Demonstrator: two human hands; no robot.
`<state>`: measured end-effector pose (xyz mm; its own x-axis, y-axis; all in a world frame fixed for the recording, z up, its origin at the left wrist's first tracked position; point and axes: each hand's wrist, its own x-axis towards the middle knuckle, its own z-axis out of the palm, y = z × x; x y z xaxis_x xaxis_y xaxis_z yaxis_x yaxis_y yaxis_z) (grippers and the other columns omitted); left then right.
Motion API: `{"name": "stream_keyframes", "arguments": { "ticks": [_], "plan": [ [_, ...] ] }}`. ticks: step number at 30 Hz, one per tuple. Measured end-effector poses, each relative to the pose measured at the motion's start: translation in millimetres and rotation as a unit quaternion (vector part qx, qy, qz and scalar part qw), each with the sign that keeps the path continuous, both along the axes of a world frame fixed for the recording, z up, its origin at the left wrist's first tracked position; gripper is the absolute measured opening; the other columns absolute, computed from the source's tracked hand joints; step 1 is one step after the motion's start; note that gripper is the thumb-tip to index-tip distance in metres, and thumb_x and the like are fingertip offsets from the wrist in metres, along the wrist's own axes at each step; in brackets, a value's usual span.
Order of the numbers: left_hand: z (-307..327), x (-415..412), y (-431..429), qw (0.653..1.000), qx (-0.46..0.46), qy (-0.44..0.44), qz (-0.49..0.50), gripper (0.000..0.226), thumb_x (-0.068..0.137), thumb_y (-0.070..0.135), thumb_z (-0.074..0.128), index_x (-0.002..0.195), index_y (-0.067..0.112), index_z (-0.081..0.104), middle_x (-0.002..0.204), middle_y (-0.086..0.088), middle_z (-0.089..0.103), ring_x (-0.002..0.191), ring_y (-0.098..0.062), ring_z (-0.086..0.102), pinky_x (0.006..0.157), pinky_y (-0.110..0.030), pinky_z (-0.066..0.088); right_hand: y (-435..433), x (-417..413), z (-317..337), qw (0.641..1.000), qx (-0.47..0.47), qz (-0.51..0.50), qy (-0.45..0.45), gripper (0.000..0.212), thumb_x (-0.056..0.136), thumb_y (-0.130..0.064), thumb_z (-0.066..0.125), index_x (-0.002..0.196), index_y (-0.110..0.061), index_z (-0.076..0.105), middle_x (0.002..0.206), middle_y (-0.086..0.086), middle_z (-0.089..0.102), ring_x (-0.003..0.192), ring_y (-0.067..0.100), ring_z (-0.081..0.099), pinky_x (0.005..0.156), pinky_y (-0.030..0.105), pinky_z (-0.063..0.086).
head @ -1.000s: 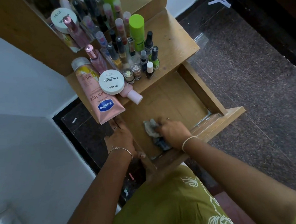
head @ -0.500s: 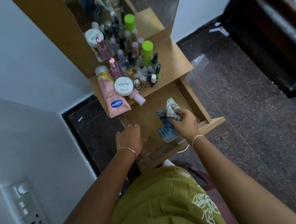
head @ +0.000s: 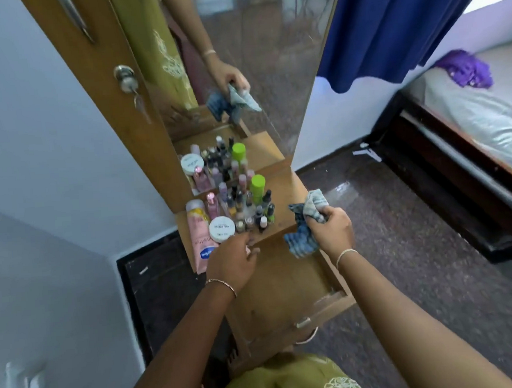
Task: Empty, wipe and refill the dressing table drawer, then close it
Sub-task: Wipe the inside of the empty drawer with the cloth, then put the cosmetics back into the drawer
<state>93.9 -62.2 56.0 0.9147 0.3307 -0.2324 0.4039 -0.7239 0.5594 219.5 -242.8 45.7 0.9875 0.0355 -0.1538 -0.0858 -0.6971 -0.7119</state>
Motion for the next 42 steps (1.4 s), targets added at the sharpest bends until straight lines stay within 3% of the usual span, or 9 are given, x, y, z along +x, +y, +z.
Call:
{"name": "stream_keyframes", "arguments": {
  "ticks": [4, 13, 19, 22, 27, 31, 34, 38, 42],
  "plan": [
    [2, 8, 2, 0.998, -0.013, -0.009, 0.057, 0.032, 0.087, 0.028, 0.061, 0.118, 0.024, 0.061, 0.114, 0.006, 0.066, 0.106, -0.014, 0.06, 0.088, -0.032, 0.05, 9, 39, 1, 0.998, -0.048, 0.041, -0.004, 0.03, 0.083, -0.028, 0.065, 0.11, -0.015, 0.07, 0.106, 0.013, 0.058, 0.1, 0.029, 0.058, 0.089, 0.038, 0.05],
    [-10, 19, -8, 0.991, 0.011, 0.009, 0.135, 0.041, 0.09, 0.03, 0.056, 0.129, 0.02, 0.051, 0.13, 0.0, 0.054, 0.113, -0.022, 0.056, 0.09, -0.035, 0.049, 39, 105, -20, 0.989, -0.099, 0.11, 0.013, 0.035, 0.087, -0.025, 0.059, 0.122, -0.019, 0.064, 0.115, 0.01, 0.051, 0.1, 0.031, 0.059, 0.087, 0.036, 0.048],
    [-17, 24, -8, 0.987, 0.006, 0.015, 0.158, 0.04, 0.09, 0.03, 0.055, 0.129, 0.023, 0.05, 0.131, 0.002, 0.051, 0.114, -0.02, 0.055, 0.091, -0.037, 0.048, 53, 118, -37, 0.973, -0.12, 0.195, 0.03, 0.047, 0.09, -0.023, 0.055, 0.136, -0.027, 0.043, 0.112, 0.009, 0.043, 0.093, 0.035, 0.057, 0.083, 0.042, 0.049],
    [-20, 22, -5, 0.985, 0.009, 0.027, 0.172, 0.039, 0.09, 0.03, 0.055, 0.128, 0.025, 0.051, 0.129, 0.004, 0.052, 0.111, -0.019, 0.056, 0.088, -0.038, 0.049, 58, 118, -46, 0.969, -0.128, 0.207, 0.032, 0.064, 0.09, -0.021, 0.057, 0.146, -0.022, 0.026, 0.124, 0.013, 0.048, 0.106, 0.038, 0.055, 0.086, 0.047, 0.047],
    [-26, 21, 2, 0.982, 0.013, 0.045, 0.183, 0.037, 0.09, 0.031, 0.056, 0.126, 0.023, 0.052, 0.124, 0.003, 0.056, 0.105, -0.019, 0.059, 0.085, -0.038, 0.051, 59, 118, -59, 0.951, -0.176, 0.248, 0.045, 0.046, 0.092, -0.019, 0.049, 0.136, -0.017, 0.037, 0.131, 0.012, 0.051, 0.115, 0.035, 0.052, 0.09, 0.051, 0.049],
    [-28, 19, 6, 0.981, 0.022, 0.046, 0.187, 0.034, 0.088, 0.029, 0.056, 0.122, 0.025, 0.054, 0.121, 0.003, 0.057, 0.103, -0.02, 0.058, 0.084, -0.038, 0.05, 63, 120, -68, 0.906, -0.254, 0.338, 0.018, 0.056, 0.094, -0.017, 0.046, 0.147, -0.015, 0.029, 0.152, 0.01, 0.028, 0.129, 0.034, 0.042, 0.1, 0.047, 0.044],
    [-29, 17, 8, 0.981, 0.022, 0.036, 0.188, 0.034, 0.087, 0.026, 0.059, 0.121, 0.025, 0.056, 0.123, 0.002, 0.058, 0.108, -0.021, 0.057, 0.086, -0.036, 0.05, 66, 118, -71, 0.89, -0.289, 0.353, 0.012, 0.058, 0.093, -0.022, 0.048, 0.147, -0.018, 0.027, 0.152, 0.011, 0.023, 0.127, 0.037, 0.042, 0.098, 0.047, 0.045],
    [-32, 13, 14, 0.982, 0.026, 0.045, 0.183, 0.038, 0.087, 0.027, 0.06, 0.125, 0.022, 0.055, 0.127, -0.001, 0.057, 0.112, -0.023, 0.056, 0.089, -0.038, 0.051, 66, 114, -67, 0.89, -0.297, 0.347, -0.008, 0.062, 0.09, -0.032, 0.053, 0.145, -0.017, 0.029, 0.149, 0.014, 0.02, 0.129, 0.037, 0.035, 0.096, 0.047, 0.044],
    [-35, 2, 19, 0.979, 0.019, 0.045, 0.197, 0.039, 0.088, 0.027, 0.06, 0.126, 0.021, 0.056, 0.128, -0.003, 0.058, 0.112, -0.024, 0.057, 0.09, -0.039, 0.051, 56, 97, -55, 0.904, -0.287, 0.305, -0.092, 0.062, 0.085, -0.036, 0.058, 0.138, -0.012, 0.038, 0.146, 0.012, 0.028, 0.125, 0.034, 0.039, 0.09, 0.046, 0.049]
  ]
}}
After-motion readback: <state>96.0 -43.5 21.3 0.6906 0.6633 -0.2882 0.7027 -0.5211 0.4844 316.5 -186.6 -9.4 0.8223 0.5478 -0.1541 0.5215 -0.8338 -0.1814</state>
